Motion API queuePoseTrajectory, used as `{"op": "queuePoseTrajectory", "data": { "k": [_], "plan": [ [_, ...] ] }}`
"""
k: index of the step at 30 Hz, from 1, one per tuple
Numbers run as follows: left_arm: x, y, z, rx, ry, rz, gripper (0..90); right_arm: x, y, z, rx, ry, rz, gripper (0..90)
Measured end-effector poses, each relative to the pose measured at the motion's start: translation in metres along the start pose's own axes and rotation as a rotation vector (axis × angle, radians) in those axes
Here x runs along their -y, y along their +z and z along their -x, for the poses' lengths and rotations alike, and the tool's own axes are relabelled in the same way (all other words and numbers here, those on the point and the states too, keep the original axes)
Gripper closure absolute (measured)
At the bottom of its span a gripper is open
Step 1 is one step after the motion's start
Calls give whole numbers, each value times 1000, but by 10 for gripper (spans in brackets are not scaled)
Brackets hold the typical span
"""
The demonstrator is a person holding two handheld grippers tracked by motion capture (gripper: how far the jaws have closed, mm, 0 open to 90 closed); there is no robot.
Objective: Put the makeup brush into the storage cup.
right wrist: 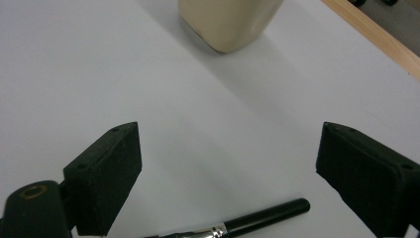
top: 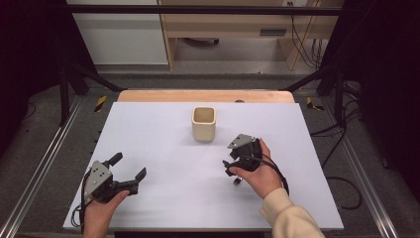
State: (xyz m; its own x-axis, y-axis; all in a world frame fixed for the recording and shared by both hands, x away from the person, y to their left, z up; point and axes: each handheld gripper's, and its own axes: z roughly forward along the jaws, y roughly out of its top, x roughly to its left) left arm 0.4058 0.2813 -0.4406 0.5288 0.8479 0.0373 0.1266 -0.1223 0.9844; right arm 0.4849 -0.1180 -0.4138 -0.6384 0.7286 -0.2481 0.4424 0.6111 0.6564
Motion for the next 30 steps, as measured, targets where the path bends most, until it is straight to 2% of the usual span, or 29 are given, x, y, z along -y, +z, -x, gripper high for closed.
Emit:
{"op": "queuePoseTrajectory", "data": {
  "k": [1,2,4,10,15,16,19,20,23,27,28,29,30],
  "plan": [
    [0,0,0,1,0,-1,23,1,1,0,10,9,-14,132],
    [0,-1,1,1,2,-2,23,5,5,-1,32,43,-44,148],
    [0,-1,1,1,2,-2,23,7,6,-2,42,56,-51,159],
    [-1,-4,2,0,-6,5,23,20,15,-6,112,163,-96,176],
    [-2,-9,0,-6,-31,24,23,21,16,-7,142,210,-95,165],
    [-2,-10,-1,-7,-37,26,23,21,15,-8,151,239,-89,167],
    [-2,-10,-2,-7,-44,32,23,21,14,-8,163,264,-79,178],
    [-2,-10,-2,-7,-47,29,23,20,12,-8,171,290,-68,175],
    [-2,-12,-2,-13,-49,29,24,19,11,-9,180,297,-56,174],
    [-4,-14,-1,-27,-45,37,26,18,10,-9,190,332,-41,162],
    [-4,-13,-2,-27,-51,38,26,18,9,-8,195,339,-33,158],
    [-3,-13,-3,-22,-67,43,25,17,8,-8,195,365,-30,154],
    [-3,-14,-3,-20,-73,45,24,17,7,-7,201,367,-22,150]
  ]
}}
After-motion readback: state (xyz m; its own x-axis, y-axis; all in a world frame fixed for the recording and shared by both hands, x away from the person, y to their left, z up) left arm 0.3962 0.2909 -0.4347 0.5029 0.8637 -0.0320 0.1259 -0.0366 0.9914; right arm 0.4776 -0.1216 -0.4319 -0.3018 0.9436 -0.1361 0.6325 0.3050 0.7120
